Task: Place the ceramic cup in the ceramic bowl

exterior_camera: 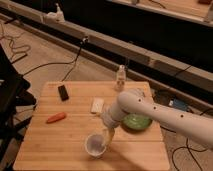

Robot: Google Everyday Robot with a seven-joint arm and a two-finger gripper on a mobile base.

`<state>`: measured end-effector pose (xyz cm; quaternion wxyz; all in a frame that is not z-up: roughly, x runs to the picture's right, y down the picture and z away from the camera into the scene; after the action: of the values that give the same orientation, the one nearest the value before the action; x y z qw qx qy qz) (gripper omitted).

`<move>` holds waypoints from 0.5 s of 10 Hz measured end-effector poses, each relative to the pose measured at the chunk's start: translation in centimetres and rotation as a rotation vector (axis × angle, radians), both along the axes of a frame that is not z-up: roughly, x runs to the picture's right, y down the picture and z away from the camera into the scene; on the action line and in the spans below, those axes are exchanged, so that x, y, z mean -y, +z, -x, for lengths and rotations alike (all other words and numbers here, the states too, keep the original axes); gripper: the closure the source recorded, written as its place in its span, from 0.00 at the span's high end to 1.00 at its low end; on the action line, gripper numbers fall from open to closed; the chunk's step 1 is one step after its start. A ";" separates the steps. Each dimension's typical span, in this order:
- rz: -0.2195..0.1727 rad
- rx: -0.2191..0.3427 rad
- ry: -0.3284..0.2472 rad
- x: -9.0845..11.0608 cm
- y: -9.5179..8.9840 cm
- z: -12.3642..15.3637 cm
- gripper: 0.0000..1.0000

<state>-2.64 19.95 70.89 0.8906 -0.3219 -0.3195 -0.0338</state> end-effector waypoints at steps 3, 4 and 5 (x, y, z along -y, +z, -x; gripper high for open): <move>-0.047 -0.014 -0.001 1.6 -0.3 -0.3 0.80; -0.075 -0.019 0.000 2.6 -0.7 -0.6 0.80; -0.103 -0.020 -0.001 3.5 -1.3 -0.6 0.80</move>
<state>-2.00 16.48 69.57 0.9091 -0.2761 -0.3084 -0.0472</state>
